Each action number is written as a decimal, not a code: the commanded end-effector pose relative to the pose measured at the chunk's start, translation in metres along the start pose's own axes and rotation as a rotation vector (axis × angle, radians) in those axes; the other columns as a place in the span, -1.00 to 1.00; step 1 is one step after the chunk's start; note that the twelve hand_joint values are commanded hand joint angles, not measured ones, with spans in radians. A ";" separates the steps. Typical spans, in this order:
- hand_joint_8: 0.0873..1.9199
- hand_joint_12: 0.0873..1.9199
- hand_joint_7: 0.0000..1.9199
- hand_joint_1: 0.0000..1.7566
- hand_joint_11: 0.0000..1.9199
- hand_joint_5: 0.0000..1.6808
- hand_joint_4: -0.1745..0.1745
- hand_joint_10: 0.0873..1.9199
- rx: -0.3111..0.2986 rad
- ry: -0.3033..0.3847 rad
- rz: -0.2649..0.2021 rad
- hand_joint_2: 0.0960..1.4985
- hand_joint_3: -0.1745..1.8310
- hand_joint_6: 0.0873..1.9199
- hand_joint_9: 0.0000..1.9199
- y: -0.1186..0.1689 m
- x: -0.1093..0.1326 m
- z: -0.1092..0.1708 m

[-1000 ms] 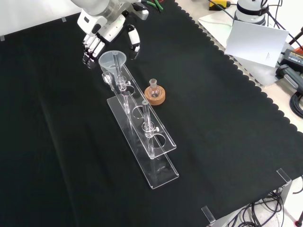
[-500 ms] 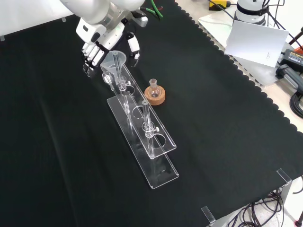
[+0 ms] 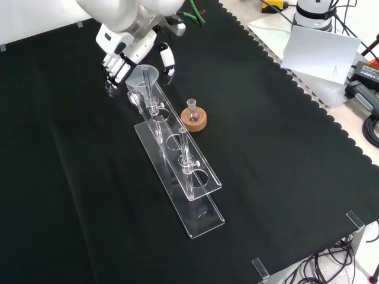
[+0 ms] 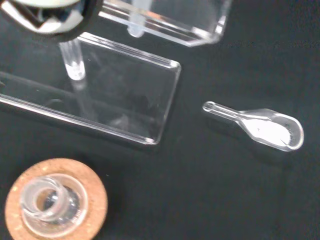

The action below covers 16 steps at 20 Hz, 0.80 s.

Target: Pick up the funnel from the transparent funnel stand.

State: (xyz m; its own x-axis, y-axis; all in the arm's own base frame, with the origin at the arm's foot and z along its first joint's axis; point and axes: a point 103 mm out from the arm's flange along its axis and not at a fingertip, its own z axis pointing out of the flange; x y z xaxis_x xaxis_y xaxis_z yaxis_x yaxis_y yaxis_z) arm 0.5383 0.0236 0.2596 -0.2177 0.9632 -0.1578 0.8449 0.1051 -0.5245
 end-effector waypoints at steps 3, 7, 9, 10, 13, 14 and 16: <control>-0.54 0.65 -1.00 -0.09 -0.93 -0.87 0.07 -0.16 -0.018 0.011 0.001 -0.41 -0.15 -1.00 -0.88 -0.004 -0.015 0.001; -0.51 0.65 -1.00 -0.09 -0.93 -0.86 0.07 -0.16 -0.012 0.013 -0.003 -0.41 -0.15 -1.00 -0.85 -0.003 -0.016 0.002; -0.51 0.65 -1.00 -0.09 -0.93 -0.86 0.07 -0.16 -0.009 0.014 -0.005 -0.41 -0.15 -1.00 -0.85 -0.002 -0.015 0.003; -0.51 0.65 -1.00 -0.10 -0.93 -0.85 0.07 -0.16 -0.008 0.016 -0.009 -0.41 -0.15 -1.00 -0.84 -0.001 -0.015 0.004; -0.50 0.65 -1.00 -0.10 -0.93 -0.85 0.06 -0.17 -0.010 0.016 -0.019 -0.40 -0.16 -1.00 -0.82 0.000 -0.012 0.005; -0.50 0.65 -1.00 -0.10 -0.93 -0.85 0.06 -0.17 -0.014 0.017 -0.020 -0.40 -0.16 -1.00 -0.82 0.000 -0.011 0.006; -0.46 0.64 -0.99 -0.10 -0.91 -0.84 0.04 -0.24 -0.028 0.016 -0.021 -0.40 -0.15 -1.00 -0.73 -0.001 -0.010 0.005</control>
State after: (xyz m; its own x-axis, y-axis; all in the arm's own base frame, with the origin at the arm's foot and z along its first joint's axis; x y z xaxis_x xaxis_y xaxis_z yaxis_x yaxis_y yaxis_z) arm 0.5380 0.0113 0.2567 -0.2260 0.9649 -0.1340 0.8467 0.1265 -0.5168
